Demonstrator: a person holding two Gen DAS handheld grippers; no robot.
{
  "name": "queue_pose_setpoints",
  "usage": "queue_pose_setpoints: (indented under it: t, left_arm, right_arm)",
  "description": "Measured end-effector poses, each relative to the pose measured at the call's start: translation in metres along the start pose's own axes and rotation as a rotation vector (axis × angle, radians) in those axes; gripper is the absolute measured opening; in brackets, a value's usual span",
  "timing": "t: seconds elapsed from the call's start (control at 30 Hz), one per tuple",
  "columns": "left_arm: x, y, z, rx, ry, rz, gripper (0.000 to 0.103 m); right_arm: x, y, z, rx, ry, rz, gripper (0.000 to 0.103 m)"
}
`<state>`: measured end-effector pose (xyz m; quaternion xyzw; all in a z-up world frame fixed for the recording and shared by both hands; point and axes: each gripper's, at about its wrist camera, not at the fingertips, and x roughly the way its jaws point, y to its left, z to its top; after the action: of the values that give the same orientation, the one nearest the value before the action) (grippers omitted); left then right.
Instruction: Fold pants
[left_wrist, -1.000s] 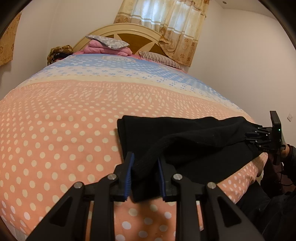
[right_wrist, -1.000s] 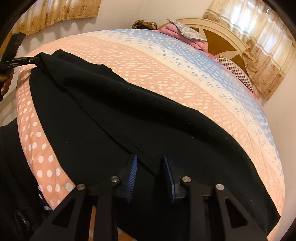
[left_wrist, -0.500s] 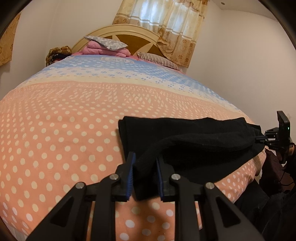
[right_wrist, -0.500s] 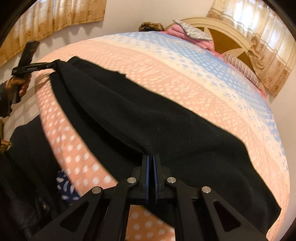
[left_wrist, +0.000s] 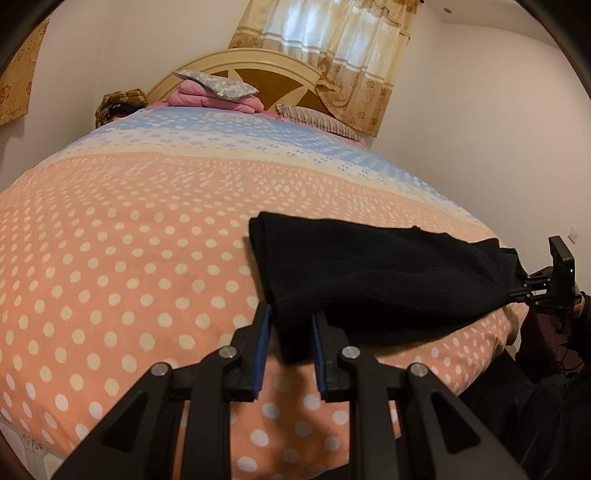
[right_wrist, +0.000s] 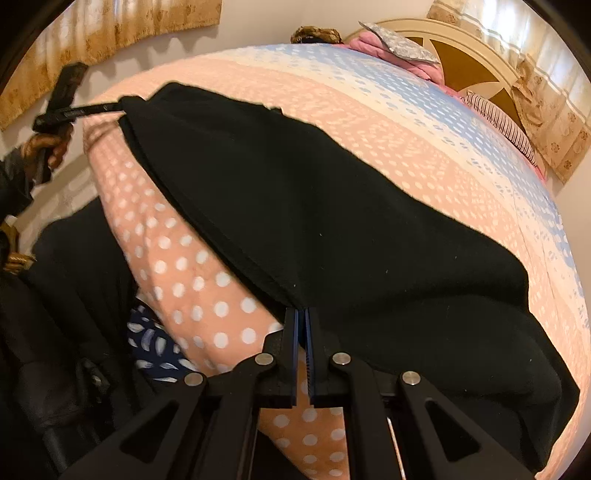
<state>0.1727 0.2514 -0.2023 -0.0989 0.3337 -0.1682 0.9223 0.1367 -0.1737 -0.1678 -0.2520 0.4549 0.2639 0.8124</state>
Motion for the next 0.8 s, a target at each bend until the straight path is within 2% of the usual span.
queue_pose_setpoints:
  t: [0.13, 0.17, 0.2, 0.27, 0.4, 0.47, 0.63, 0.7, 0.77, 0.8]
  left_arm:
    - [-0.004, 0.006, -0.006, -0.004, 0.015, 0.04, 0.023]
    - [-0.006, 0.01, -0.008, -0.011, 0.023, 0.054, 0.023]
    - [-0.008, 0.014, -0.009, -0.014, 0.027, 0.069, 0.023]
    - [-0.017, 0.023, -0.013, -0.022, 0.032, 0.1, 0.023]
    - [-0.031, 0.03, -0.009, -0.061, -0.009, 0.122, 0.023]
    - [-0.035, 0.024, -0.001, -0.07, -0.05, 0.127, 0.023]
    - [-0.029, -0.005, 0.025, -0.042, -0.106, 0.072, 0.024]
    - [-0.019, -0.023, 0.036, -0.02, -0.111, 0.035, 0.028]
    - [-0.006, -0.038, 0.041, -0.004, -0.097, 0.001, 0.04]
    - [0.0, -0.044, 0.042, 0.007, -0.09, -0.012, 0.04]
  right_arm:
    - [0.0, -0.002, -0.001, 0.01, 0.003, 0.019, 0.006]
    - [-0.001, -0.002, -0.002, 0.003, 0.009, 0.03, 0.011]
    - [-0.003, -0.002, -0.003, -0.007, 0.01, 0.025, 0.02]
    - [-0.008, -0.005, -0.005, -0.007, 0.011, 0.025, 0.027]
    - [-0.023, -0.014, -0.002, 0.045, -0.048, 0.097, 0.027]
    - [-0.023, -0.008, 0.007, 0.039, -0.075, 0.102, 0.028]
    - [-0.009, 0.017, 0.047, -0.01, -0.138, 0.118, 0.028]
    - [-0.001, 0.029, 0.068, -0.011, -0.174, 0.133, 0.028]
    - [0.011, 0.037, 0.087, 0.011, -0.192, 0.147, 0.029]
    - [0.017, 0.039, 0.092, 0.022, -0.191, 0.155, 0.029]
